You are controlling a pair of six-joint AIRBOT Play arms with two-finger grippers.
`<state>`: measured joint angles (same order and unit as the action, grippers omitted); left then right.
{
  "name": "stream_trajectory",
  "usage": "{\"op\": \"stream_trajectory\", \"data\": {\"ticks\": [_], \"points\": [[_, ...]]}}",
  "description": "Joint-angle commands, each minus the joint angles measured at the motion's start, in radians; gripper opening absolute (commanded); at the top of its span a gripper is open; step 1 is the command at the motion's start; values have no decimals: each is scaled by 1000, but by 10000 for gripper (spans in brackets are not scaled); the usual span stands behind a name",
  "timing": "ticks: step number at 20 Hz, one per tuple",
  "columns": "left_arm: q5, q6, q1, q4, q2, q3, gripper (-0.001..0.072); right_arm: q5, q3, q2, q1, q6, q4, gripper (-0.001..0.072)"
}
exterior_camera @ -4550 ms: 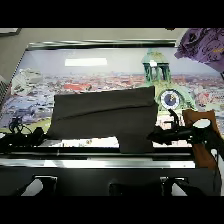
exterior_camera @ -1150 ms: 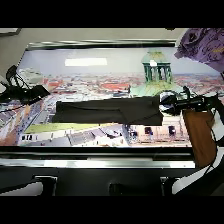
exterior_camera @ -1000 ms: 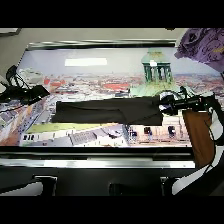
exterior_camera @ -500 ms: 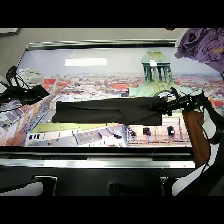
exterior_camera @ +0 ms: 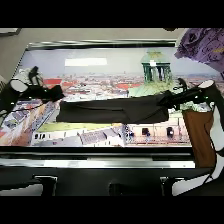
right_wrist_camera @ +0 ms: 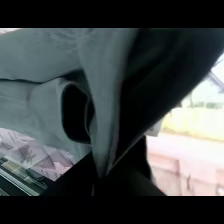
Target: Fold the clothes and pants, and hang the long-sleeved shirts on hangers.
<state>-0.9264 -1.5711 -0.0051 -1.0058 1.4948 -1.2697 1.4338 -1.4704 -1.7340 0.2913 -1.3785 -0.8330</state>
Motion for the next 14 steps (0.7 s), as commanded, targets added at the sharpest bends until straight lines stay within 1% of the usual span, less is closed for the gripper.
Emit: {"op": "stream_trajectory", "data": {"ticks": [1, 3, 5, 8, 10, 12, 14], "points": [[111, 0, -184, 169, 100, -1, 21, 37, -1, 158, -1, -105, -82, 34], [170, 0, -309, 251, 170, -8, 21, 62, -6, 235, -1, -141, -135, 34], [180, 0, -412, 295, 242, -56, 21, 104, -28, 292, -1, -169, -177, 34], [178, -1, -549, 333, 359, -200, 21, 135, -60, 368, -1, -195, -217, 34], [176, -2, -617, 399, 446, -312, 21, 143, -71, 407, -1, -212, -238, 34], [175, -31, -669, 457, 534, -424, 20, 154, -86, 428, -1, -219, -240, 34], [156, -69, -712, 476, 618, -540, 20, 178, -118, 430, -1, -231, -242, 34]]}}
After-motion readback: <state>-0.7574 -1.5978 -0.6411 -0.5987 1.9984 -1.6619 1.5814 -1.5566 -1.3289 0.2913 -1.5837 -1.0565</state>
